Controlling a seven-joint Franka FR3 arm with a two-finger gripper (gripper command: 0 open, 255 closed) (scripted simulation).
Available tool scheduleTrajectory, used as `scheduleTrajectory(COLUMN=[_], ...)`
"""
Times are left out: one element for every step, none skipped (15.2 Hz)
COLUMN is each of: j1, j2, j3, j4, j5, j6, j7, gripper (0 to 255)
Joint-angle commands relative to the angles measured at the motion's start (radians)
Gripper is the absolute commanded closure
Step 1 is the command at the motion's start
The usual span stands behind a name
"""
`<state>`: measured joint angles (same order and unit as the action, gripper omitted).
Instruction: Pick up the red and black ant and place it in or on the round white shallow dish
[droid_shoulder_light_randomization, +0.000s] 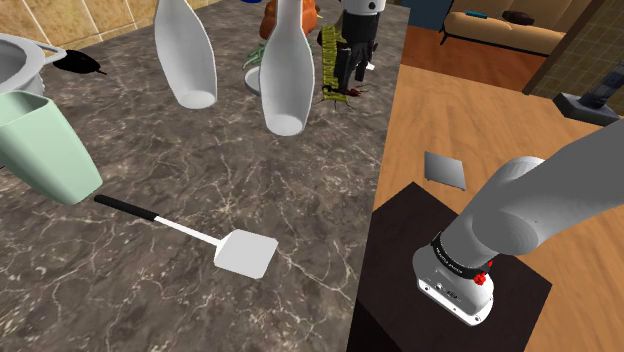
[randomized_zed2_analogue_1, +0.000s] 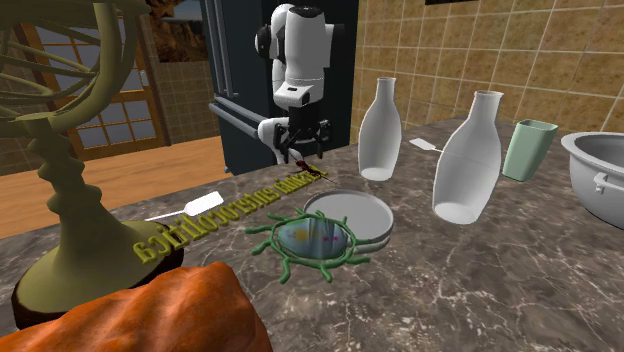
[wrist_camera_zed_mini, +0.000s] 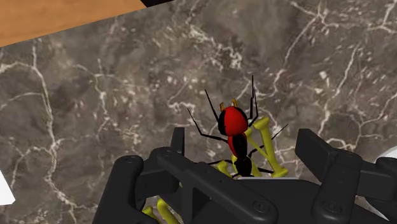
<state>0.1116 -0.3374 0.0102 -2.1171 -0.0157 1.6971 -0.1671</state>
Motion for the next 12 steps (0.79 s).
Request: scheduleTrajectory(j1=[0.000,0.000,0.000,0.000,0.000,0.000,0.000,0.000,0.000,0.000,0.000,0.000], j2=[0.000,0.000,0.000,0.000,0.000,0.000,0.000,0.000,0.001,0.001,0.000,0.000], j3=[0.000,0.000,0.000,0.000,0.000,0.000,0.000,0.000,0.000,0.000,0.000,0.000], j4=[0.000,0.000,0.000,0.000,0.000,0.000,0.001,0.001,0.001,0.001,0.000,0.013], j5=[0.000,0.000,0.000,0.000,0.000,0.000,0.000,0.000,0.000,0.000,0.000,0.000], j6=[0.000,0.000,0.000,0.000,0.000,0.000,0.000,0.000,-0.001,-0.001,0.000,-0.013], j7=[0.000,0.000,0.000,0.000,0.000,0.000,0.000,0.000,0.000,0.000,0.000,0.000], gripper=[0,255,255,255,255,255,255,255,255,255,255,255])
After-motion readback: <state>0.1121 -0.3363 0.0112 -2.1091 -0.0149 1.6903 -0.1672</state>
